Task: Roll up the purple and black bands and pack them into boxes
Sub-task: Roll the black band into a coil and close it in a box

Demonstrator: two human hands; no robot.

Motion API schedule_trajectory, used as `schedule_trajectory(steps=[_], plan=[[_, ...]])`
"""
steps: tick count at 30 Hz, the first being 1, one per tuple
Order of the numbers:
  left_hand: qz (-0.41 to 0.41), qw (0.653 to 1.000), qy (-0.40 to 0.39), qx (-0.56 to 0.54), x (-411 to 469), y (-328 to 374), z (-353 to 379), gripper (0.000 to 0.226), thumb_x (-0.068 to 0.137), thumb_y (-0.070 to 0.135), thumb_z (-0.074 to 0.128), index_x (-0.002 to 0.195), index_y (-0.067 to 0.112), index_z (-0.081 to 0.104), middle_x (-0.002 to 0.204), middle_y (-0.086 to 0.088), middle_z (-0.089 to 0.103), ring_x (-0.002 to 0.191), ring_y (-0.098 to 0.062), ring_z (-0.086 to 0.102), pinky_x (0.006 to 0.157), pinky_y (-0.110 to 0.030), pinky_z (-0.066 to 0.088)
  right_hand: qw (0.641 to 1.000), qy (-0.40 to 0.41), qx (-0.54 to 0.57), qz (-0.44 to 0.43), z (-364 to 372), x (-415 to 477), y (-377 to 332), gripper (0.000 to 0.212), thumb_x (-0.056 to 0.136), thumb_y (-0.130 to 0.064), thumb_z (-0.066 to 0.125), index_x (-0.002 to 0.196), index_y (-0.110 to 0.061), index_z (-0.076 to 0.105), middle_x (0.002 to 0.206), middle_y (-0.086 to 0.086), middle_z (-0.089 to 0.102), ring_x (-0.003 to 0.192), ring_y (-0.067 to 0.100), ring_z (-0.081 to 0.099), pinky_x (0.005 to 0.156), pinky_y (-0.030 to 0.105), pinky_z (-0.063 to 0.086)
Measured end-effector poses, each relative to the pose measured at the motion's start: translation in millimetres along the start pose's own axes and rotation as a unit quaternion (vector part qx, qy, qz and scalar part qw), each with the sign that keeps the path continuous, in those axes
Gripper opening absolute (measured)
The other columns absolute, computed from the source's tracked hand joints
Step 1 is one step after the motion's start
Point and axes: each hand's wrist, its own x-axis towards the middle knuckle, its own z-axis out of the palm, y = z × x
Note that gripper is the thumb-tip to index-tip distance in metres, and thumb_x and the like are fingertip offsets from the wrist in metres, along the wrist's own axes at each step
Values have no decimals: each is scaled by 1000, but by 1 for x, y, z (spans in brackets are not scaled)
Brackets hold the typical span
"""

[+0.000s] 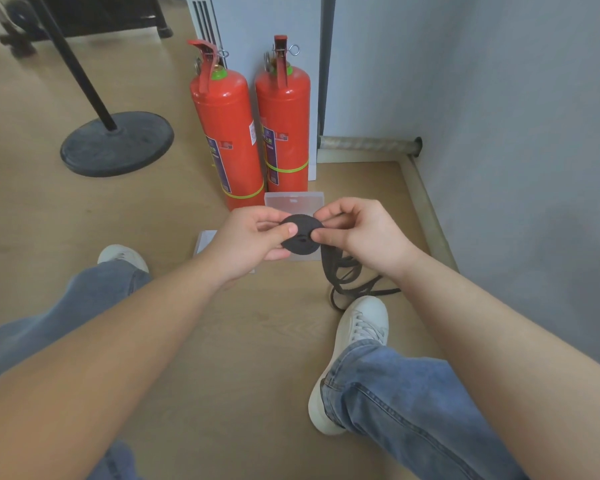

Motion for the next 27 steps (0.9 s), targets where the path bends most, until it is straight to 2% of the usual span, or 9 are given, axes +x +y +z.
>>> schedule_trajectory(steps=[4,6,7,9,11,14,18,23,27], plan=[[-14,998,-6,-55,0,-1,0,10,96,10,65,103,16,68,111,-12,73,96,-21,75,80,-29,62,998,-5,57,-3,0,-1,-4,18,85,-5,80,98,-16,76,87,0,80,81,13,77,74,23,59],[-25,998,-14,-48,-1,-1,0,9,96,10,65,103,16,68,110,-12,74,94,-20,76,80,-31,62,999,-10,49,-5,0,-2,-3,17,86,-4,79,95,-18,76,85,0,80,80,12,77,72,22,59],[-27,999,-17,-23,-1,-1,-1,9,95,10,66,102,16,68,109,-11,74,93,-18,76,79,-31,62,999,-13,30,-6,1,-2,-2,17,86,-4,79,94,-19,76,85,-1,80,79,12,77,72,23,59],[4,995,-18,100,0,0,-4,14,92,14,71,105,18,71,104,-3,75,92,-12,74,80,-32,62,999,-20,-34,-16,3,-2,1,16,85,-7,80,93,-21,78,84,-4,80,78,12,77,76,28,60],[55,972,-22,227,1,3,-8,22,87,19,76,109,23,75,99,8,76,89,-4,73,82,-30,60,994,-33,-100,-35,4,-1,0,16,84,-12,81,92,-26,78,82,-8,80,74,5,75,74,26,58],[75,959,-42,272,-1,7,-11,18,86,20,77,103,23,78,91,9,78,82,-3,74,81,-28,60,989,-41,-136,-50,4,-1,-4,18,84,-14,81,90,-31,77,81,-12,79,67,-4,70,68,18,50],[73,974,-22,215,2,5,-12,14,89,15,73,103,17,77,94,2,78,87,-11,75,82,-32,62,998,-36,-56,-18,1,1,-3,17,83,-15,83,97,-23,78,86,-7,80,81,7,76,78,26,54],[43,995,-3,88,-1,0,-2,12,92,9,70,97,20,73,94,2,75,87,-5,74,73,-19,60,999,-45,-13,-19,-4,-1,0,15,87,-14,80,93,-28,79,90,-4,81,87,14,77,95,41,59],[14,1000,11,-6,-1,-2,2,10,94,10,68,99,18,71,99,-4,75,93,-11,74,76,-20,59,999,-29,-11,-17,-8,-1,3,12,88,-18,79,97,-26,81,90,-4,81,90,20,77,97,47,58]])
